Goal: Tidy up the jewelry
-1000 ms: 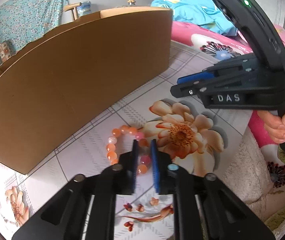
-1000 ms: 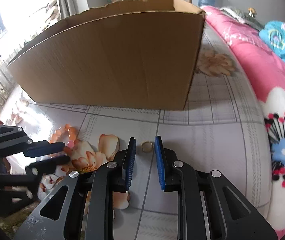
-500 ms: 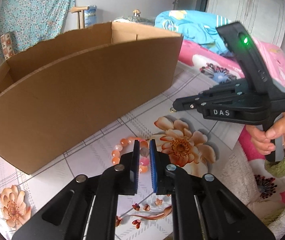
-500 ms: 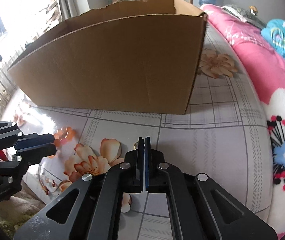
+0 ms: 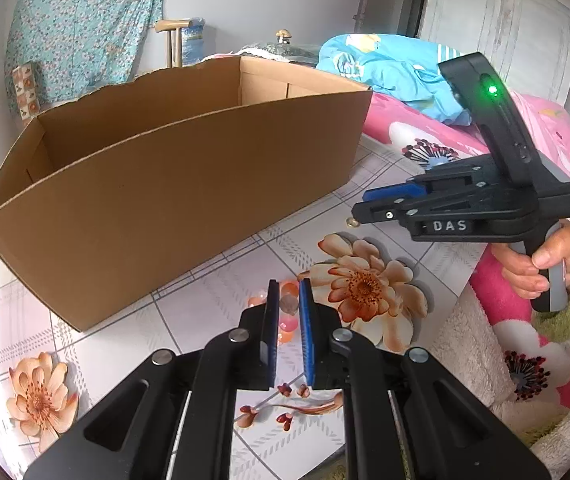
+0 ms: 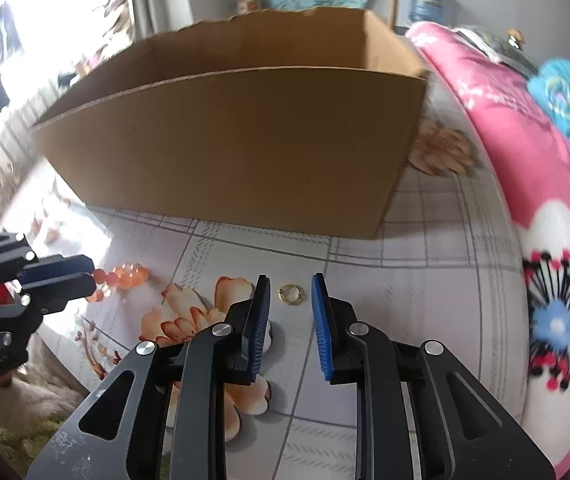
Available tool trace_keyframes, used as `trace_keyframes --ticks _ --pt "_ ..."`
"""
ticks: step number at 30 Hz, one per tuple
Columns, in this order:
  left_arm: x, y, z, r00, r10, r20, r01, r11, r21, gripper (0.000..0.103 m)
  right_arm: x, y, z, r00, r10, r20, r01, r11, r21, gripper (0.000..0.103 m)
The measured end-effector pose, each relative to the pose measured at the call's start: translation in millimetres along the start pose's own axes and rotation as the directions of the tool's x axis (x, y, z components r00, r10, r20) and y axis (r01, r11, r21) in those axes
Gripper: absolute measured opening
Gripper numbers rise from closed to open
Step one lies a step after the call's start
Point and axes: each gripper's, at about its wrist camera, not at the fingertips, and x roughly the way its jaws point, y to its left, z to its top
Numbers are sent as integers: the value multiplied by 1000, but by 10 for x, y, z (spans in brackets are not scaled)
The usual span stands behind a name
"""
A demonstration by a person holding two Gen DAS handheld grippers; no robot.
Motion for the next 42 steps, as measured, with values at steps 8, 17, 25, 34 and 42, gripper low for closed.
trace_keyframes --ticks 8,17,25,34,42 --pt "-21 119 -17 1000 -3 15 4 999 -32 9 184 82 61 998 -27 -57 23 997 -68 18" --pt "-46 240 -47 1000 -12 22 14 998 -61 9 204 135 110 997 -42 -59 39 998 -45 18" --pt "-13 202 -7 1000 7 8 -7 999 -50 9 177 163 40 998 -48 -31 47 998 -46 10" --pt "-83 111 75 1000 28 10 -28 999 -27 9 113 98 -57 1000 -15 -2 15 1000 -6 9" --pt "-316 36 220 999 8 39 -8 1000 4 9 -48 -59 -151 999 11 43 -14 998 62 9"
